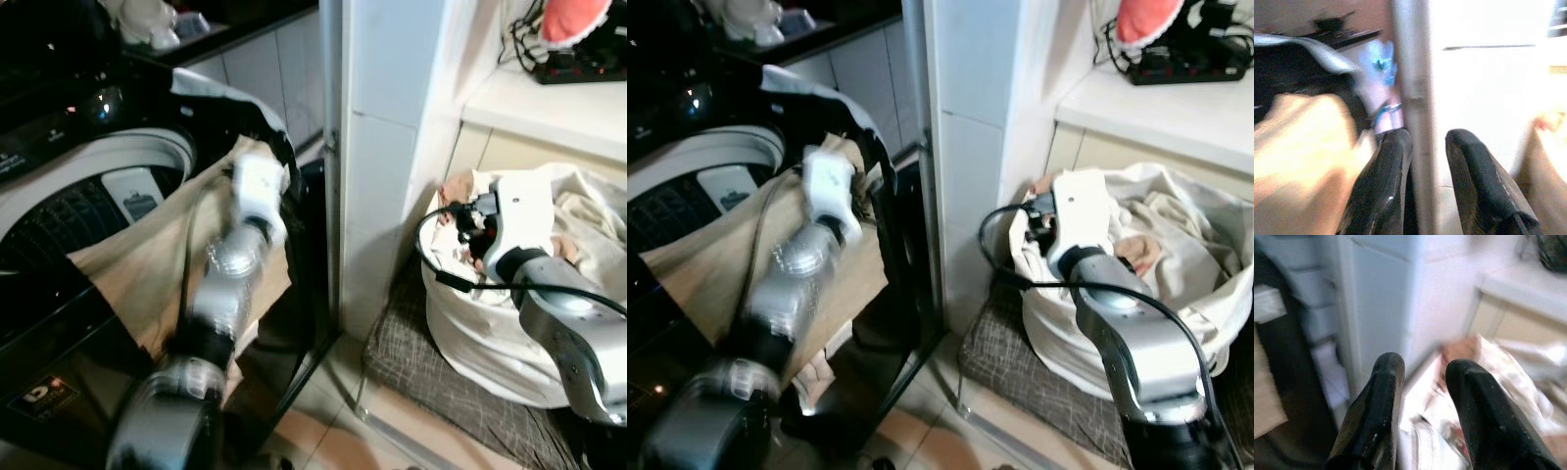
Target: Clothes washing
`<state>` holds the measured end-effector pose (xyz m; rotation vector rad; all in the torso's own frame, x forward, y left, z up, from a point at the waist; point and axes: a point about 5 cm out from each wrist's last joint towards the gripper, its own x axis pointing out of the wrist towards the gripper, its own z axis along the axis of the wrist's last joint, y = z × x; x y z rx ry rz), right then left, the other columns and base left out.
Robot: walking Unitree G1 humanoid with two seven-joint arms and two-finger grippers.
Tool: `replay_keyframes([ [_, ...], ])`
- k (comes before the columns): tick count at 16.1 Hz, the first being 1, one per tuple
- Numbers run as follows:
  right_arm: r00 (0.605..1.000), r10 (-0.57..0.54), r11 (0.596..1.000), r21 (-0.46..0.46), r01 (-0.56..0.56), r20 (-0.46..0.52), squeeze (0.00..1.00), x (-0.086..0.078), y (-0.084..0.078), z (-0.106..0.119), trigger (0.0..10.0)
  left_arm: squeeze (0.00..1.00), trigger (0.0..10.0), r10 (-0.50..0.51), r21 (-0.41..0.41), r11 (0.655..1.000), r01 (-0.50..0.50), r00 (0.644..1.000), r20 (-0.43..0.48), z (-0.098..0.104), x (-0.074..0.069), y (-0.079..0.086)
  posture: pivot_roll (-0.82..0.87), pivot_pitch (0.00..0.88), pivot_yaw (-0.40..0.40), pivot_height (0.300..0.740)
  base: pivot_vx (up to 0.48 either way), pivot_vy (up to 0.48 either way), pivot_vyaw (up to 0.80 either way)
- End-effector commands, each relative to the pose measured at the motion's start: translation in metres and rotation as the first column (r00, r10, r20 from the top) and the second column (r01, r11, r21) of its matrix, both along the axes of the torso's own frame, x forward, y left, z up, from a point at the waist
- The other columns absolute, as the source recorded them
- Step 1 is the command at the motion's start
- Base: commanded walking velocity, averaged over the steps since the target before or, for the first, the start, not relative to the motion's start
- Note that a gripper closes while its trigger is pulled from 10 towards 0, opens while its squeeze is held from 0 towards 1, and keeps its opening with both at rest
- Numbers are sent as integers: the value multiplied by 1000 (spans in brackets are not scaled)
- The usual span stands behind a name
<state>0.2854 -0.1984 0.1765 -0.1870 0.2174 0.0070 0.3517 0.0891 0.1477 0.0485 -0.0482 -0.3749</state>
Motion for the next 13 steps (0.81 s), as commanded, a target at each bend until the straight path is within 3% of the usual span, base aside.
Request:
replay_keyframes([
  [1, 995, -89, 996, -24, 89, -35, 0, 6, -18, -7, 10000, 0, 10000, -73, 58, 996, 70, 995, 63, 18, -4, -6, -89, 0, 82, 740, 0, 0, 0],
  [2, 993, -85, 996, -39, 83, -77, 0, 12, -27, -16, 10000, 0, 10000, -81, 66, 995, 77, 995, 63, 19, -6, -3, -90, 0, 85, 740, 0, 0, 0],
  [3, 990, -93, 996, 7, 94, -102, 1000, 19, -37, -25, 10000, 0, 10000, -69, 57, 996, 65, 996, 59, 20, -5, 2, -88, 0, 92, 740, 0, 0, 0],
  [4, 982, -137, 989, 33, 142, -127, 1000, 29, -52, -34, 10000, 0, 10000, -70, 85, 994, 64, 996, 61, 22, -3, 7, -77, 0, 101, 740, 0, 0, 0],
  [7, 960, -237, 970, 13, 241, -153, 1000, 54, -86, -44, 10000, 0, 10000, -214, 179, 962, 207, 977, 20, 28, -9, 6, -31, 18, 106, 740, 0, 0, 0],
  [10, 940, -286, 957, -104, 271, -186, 1000, 62, -103, -47, 10000, 0, 10000, -360, 245, 905, 348, 933, 6, 38, -21, 8, 41, 73, 112, 740, 0, 0, 0],
  [13, 942, -278, 958, -123, 259, -189, 1000, 65, -111, -50, 10000, 0, 10000, -376, 267, 895, 358, 927, 17, 50, -31, 18, 115, 126, 112, 740, 0, 0, 0],
])
